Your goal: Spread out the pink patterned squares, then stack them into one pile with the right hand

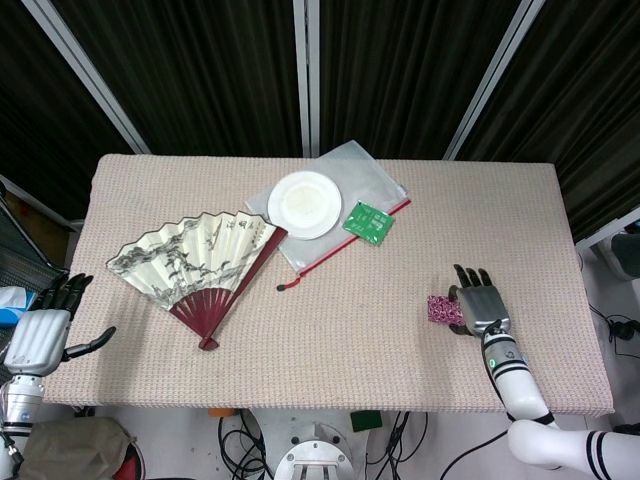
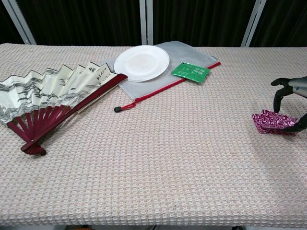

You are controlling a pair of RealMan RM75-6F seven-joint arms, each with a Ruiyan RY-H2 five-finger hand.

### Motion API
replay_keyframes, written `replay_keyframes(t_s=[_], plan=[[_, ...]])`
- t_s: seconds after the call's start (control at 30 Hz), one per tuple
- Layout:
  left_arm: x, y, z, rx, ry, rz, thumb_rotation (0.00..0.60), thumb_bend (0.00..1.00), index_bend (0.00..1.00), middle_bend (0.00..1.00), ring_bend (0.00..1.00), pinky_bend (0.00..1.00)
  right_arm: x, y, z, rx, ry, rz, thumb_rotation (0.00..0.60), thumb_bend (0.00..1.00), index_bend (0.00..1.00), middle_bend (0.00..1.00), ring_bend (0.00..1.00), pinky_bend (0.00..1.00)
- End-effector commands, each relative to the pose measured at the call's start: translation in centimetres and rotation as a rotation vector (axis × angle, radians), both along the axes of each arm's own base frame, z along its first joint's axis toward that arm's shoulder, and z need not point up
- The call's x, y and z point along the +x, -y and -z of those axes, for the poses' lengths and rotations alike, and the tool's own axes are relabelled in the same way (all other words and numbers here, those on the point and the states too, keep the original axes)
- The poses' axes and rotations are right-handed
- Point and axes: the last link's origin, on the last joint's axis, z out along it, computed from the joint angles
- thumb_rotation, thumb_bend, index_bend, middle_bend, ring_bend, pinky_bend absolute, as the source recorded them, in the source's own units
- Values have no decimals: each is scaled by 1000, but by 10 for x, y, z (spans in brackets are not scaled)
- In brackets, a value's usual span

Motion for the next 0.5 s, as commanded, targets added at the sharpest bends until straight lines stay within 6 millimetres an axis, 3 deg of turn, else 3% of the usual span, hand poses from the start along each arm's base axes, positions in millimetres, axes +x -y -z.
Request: replay_keyframes(t_s=[0.03, 0.5], plan=[[0, 0, 0, 0, 0, 0, 49, 92, 55, 59, 40, 157, 1, 2, 2, 1, -1, -6, 600, 531, 449, 22, 0, 0], [-1, -1, 0, -3, 1, -5, 50, 91, 56, 59, 40, 157, 3, 7, 10, 21, -43, -44, 600, 530, 418, 18, 0, 0]])
